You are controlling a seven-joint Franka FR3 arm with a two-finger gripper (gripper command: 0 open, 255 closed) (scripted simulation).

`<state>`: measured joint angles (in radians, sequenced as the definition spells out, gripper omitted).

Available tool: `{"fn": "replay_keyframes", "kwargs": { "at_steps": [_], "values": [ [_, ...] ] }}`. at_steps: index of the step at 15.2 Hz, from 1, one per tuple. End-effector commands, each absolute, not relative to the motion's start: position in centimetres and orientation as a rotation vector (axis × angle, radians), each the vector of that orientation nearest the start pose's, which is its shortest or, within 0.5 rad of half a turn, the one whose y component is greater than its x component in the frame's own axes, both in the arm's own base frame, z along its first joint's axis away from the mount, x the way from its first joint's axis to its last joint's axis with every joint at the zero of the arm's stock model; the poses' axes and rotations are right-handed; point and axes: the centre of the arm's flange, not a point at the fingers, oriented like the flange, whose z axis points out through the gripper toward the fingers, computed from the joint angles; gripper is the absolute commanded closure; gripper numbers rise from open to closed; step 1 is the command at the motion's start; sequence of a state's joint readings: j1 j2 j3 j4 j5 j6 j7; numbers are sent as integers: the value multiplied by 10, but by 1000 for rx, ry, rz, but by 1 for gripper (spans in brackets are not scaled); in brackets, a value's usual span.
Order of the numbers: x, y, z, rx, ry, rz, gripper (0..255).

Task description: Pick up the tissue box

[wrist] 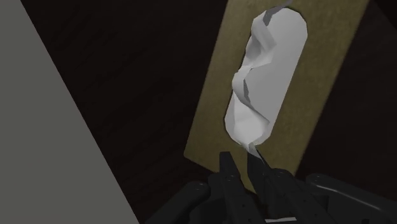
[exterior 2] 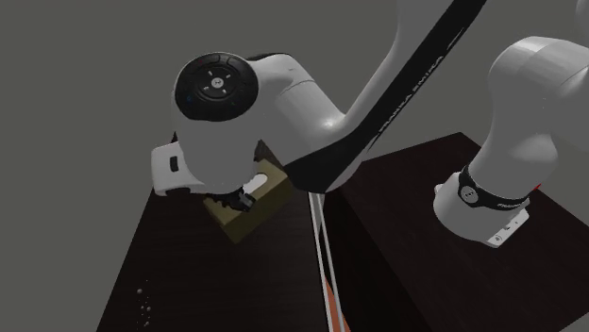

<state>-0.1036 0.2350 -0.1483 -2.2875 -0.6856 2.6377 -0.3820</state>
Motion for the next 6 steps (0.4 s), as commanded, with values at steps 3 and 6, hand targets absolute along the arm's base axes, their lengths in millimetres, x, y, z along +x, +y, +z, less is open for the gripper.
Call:
{"fn": "replay_keyframes", "kwargs": {
  "at_steps": [3, 6],
  "values": [
    [526, -119, 279, -3316, -1258, 46, 255],
    [526, -119, 285, -3316, -1258, 46, 255]
  ]
}}
